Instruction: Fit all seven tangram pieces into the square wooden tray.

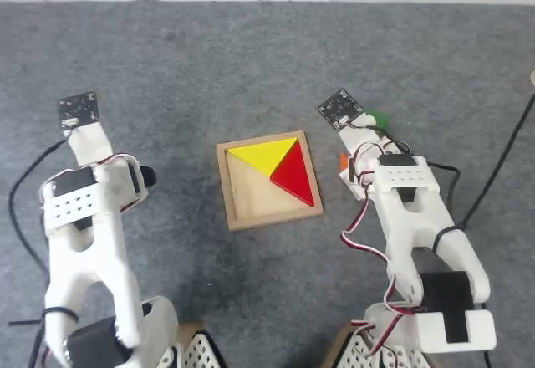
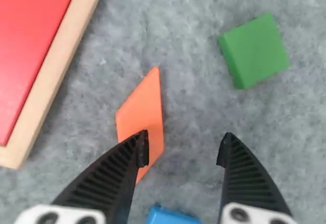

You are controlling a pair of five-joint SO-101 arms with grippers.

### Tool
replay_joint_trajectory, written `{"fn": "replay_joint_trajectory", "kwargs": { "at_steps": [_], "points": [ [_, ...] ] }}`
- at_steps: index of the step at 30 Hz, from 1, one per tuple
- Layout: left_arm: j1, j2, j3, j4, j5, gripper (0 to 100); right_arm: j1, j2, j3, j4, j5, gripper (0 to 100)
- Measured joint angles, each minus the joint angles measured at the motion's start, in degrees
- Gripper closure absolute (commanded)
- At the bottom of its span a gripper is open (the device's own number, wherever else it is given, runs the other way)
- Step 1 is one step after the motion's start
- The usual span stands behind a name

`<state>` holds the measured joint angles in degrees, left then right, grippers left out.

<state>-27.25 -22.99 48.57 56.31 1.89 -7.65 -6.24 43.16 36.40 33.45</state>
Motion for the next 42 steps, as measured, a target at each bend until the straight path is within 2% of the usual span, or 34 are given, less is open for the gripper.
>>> {"fn": "replay_joint_trajectory", "kwargs": {
  "at_steps": [7, 14, 19, 22, 34, 39, 42],
  "points": [
    [0.0, 0.0, 0.0, 0.0, 0.0, 75, -4.7, -5.1, 1.5, 5.8, 0.0, 77.5],
    [0.0, 0.0, 0.0, 0.0, 0.0, 75, -6.9, -3.7, 2.5, 5.3, 0.0, 77.4],
    [0.0, 0.0, 0.0, 0.0, 0.0, 75, -5.5, 6.3, -1.5, 4.7, 1.2, 77.5],
    [0.0, 0.0, 0.0, 0.0, 0.0, 75, -4.7, 9.8, -6.3, 7.8, 1.6, 77.5],
    [0.0, 0.0, 0.0, -0.7, 0.0, 75, 0.4, 11.0, -8.4, 8.4, 2.7, 80.9],
    [0.0, 0.0, 0.0, -0.7, 0.0, 75, 0.8, 11.0, -8.4, 7.7, 3.2, 92.0],
    [0.0, 0.0, 0.0, -0.7, 0.0, 75, 0.7, 11.0, -8.4, 7.7, 2.9, 93.0]
  ]
}}
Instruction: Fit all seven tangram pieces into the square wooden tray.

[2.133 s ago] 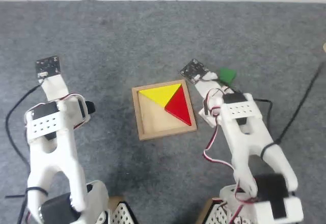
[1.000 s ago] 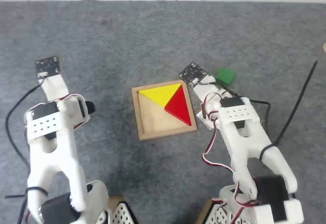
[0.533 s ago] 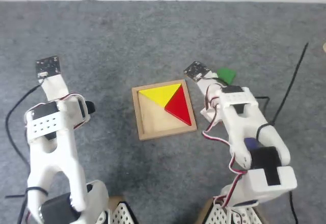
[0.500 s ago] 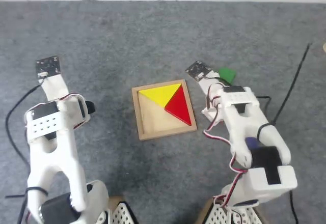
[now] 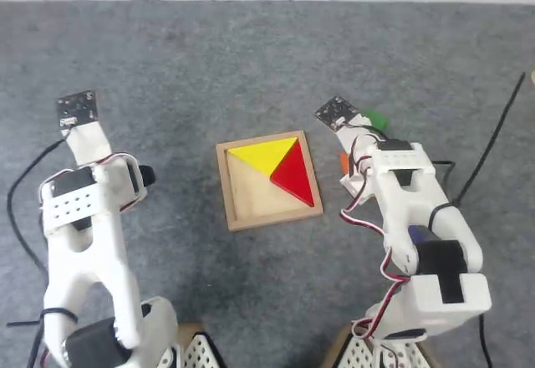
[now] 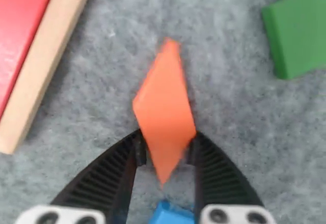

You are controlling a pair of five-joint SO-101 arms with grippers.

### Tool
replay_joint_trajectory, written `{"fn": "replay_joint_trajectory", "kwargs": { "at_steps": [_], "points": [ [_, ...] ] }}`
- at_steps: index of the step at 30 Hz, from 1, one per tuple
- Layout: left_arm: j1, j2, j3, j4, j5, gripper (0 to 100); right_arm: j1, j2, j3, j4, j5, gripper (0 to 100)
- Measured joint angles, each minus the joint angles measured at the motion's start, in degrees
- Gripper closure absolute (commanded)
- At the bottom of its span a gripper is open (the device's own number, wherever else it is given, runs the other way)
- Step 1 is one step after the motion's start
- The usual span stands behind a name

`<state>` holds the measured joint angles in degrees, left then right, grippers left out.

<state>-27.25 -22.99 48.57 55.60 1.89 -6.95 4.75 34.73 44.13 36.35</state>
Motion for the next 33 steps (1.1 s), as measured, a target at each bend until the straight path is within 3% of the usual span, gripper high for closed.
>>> {"fn": "replay_joint_trajectory", "kwargs": {
  "at_steps": [7, 17, 21, 26, 33],
  "points": [
    [0.0, 0.0, 0.0, 0.0, 0.0, 75, -1.3, -8.9, 0.3, 0.0, -4.5, 93.1],
    [0.0, 0.0, 0.0, 0.0, 0.0, 75, -11.3, -23.8, 16.4, -7.7, -4.8, 89.5],
    [0.0, 0.0, 0.0, 0.0, 0.0, 75, -10.7, -21.8, 16.5, -13.3, -4.8, 79.5],
    [0.0, 0.0, 0.6, -0.1, 0.0, 75, -10.7, -11.5, 13.6, -13.6, -4.7, 87.6],
    [0.0, 0.0, 0.6, -0.1, 0.0, 75, -10.3, -3.6, 5.3, -3.8, -3.3, 88.3]
  ]
}}
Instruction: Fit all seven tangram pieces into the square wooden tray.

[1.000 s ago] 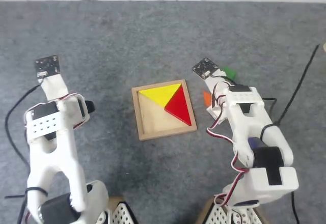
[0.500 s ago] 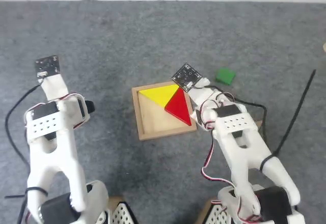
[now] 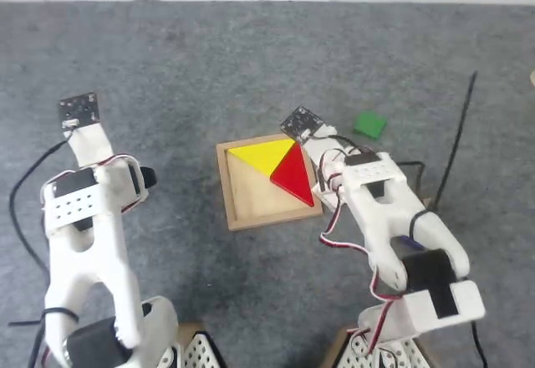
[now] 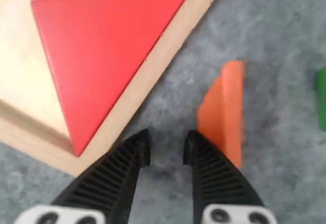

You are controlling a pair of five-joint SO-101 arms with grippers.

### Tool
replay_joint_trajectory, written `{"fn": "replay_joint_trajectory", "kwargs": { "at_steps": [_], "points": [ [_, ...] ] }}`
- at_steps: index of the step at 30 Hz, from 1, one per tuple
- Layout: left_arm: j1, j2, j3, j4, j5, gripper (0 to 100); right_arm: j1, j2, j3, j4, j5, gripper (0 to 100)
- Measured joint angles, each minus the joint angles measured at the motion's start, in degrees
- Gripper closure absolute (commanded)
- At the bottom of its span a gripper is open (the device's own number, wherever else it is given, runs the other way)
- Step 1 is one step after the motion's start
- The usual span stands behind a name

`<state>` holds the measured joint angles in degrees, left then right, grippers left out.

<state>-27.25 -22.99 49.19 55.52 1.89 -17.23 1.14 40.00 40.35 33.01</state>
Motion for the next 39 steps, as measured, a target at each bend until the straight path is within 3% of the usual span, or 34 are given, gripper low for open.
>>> {"fn": "replay_joint_trajectory", "kwargs": {
  "at_steps": [10, 17, 24, 29, 39],
  "points": [
    [0.0, 0.0, 0.0, 0.0, 0.0, 75, -4.5, -8.3, 5.0, 1.4, 0.4, 88.4],
    [0.0, 0.0, 0.0, 0.0, 0.0, 75, 1.4, -15.5, 5.0, -1.4, 0.4, 88.3],
    [0.0, 0.0, 0.3, 0.0, 0.0, 75, 3.2, -4.2, 1.0, -6.0, 1.4, 88.7],
    [0.0, 0.0, 0.3, 0.0, 0.0, 75, 9.3, 5.5, -7.4, -5.4, 1.3, 88.7],
    [0.0, 0.0, 0.3, 0.0, 0.0, 75, 14.9, 7.6, -10.5, -3.5, 1.3, 88.3]
  ]
}}
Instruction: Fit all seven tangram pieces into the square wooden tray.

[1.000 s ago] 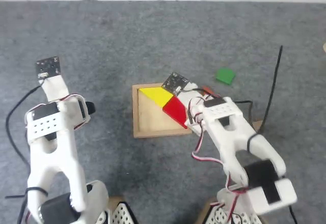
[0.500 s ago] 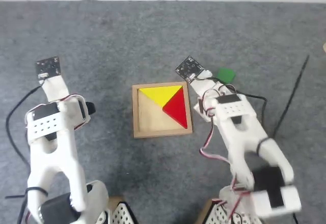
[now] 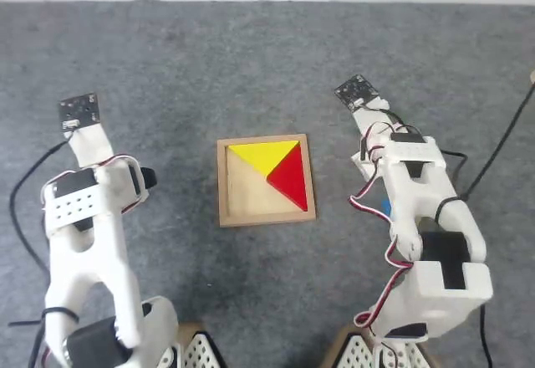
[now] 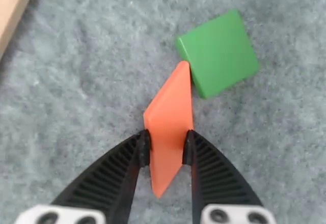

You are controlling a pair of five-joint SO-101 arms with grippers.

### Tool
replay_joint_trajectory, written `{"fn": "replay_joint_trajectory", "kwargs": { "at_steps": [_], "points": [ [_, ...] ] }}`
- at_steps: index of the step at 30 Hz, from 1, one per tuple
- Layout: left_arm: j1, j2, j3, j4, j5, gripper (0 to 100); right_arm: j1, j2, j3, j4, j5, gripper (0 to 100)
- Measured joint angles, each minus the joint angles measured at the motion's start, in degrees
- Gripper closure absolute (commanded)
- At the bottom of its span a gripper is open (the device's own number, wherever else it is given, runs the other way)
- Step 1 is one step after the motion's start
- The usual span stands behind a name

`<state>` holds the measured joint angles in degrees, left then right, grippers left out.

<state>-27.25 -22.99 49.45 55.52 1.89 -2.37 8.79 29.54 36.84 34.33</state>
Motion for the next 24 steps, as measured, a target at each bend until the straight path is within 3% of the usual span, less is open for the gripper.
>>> {"fn": "replay_joint_trajectory", "kwargs": {
  "at_steps": [4, 9, 13, 19, 24],
  "points": [
    [0.0, 0.0, 0.0, 0.0, 0.0, 75, -0.4, 0.0, -0.1, 1.2, 1.9, 88.7],
    [0.0, 0.0, 0.0, 0.0, 0.0, 75, -3.5, 1.9, -6.3, 15.7, 3.3, 95.5],
    [0.0, 0.0, 0.0, 0.0, 0.0, 75, -6.2, 3.2, -8.3, 22.4, 3.5, 94.9],
    [0.0, 0.0, 0.0, 0.0, 0.0, 75, -10.0, 1.1, -5.5, 22.4, 2.7, 93.4],
    [0.0, 0.0, 0.0, 0.0, 0.0, 75, -10.9, -6.2, 4.3, 13.9, 2.0, 93.4]
  ]
}}
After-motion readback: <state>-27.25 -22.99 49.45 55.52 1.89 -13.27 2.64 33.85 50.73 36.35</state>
